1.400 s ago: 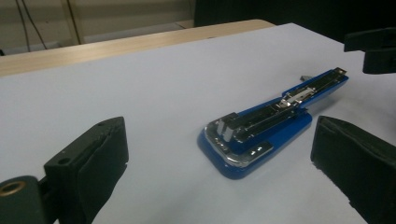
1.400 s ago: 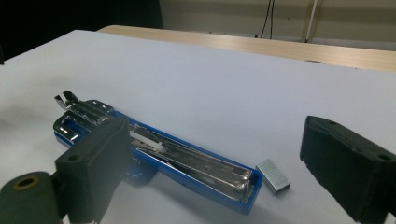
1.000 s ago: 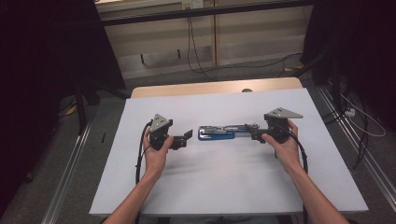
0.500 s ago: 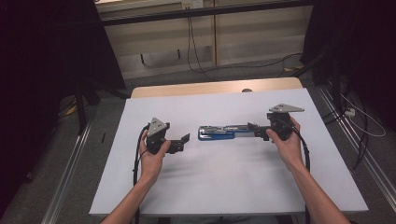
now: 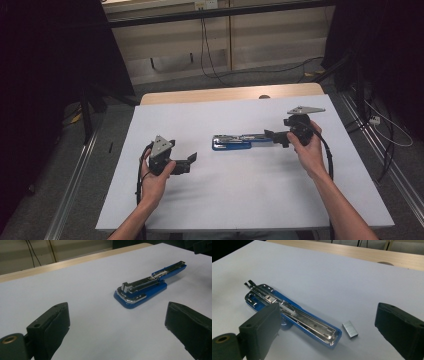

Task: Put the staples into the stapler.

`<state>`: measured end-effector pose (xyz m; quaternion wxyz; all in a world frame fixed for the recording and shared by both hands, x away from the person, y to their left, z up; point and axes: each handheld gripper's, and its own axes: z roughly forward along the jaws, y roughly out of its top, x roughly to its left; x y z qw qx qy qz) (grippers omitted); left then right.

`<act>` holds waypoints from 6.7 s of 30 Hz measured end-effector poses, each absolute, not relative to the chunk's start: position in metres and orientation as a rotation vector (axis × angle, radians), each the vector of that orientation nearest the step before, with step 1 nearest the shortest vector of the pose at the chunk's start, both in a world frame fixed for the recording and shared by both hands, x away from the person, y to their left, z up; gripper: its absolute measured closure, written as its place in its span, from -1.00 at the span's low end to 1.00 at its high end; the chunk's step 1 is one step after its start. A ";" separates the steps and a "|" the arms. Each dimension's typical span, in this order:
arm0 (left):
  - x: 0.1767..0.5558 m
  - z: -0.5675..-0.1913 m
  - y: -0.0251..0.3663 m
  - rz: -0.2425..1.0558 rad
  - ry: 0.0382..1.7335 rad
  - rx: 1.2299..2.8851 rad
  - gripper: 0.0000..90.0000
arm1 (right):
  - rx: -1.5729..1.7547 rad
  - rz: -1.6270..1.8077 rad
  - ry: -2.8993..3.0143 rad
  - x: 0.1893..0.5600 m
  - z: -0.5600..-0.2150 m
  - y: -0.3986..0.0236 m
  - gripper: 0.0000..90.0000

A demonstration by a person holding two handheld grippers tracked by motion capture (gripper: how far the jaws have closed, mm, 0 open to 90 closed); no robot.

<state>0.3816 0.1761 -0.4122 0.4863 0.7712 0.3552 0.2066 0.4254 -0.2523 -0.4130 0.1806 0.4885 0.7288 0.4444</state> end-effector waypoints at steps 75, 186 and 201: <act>0.320 -0.426 0.210 0.471 0.875 1.897 -0.91 | 1.264 0.816 2.551 0.498 -0.424 -0.262 0.38; 0.318 -0.424 0.215 0.486 0.884 1.878 -0.91 | 1.090 0.966 2.466 0.486 -0.395 -0.243 0.77; 0.319 -0.424 0.215 0.484 0.887 1.873 -0.91 | 0.998 1.030 2.502 0.481 -0.389 -0.228 0.77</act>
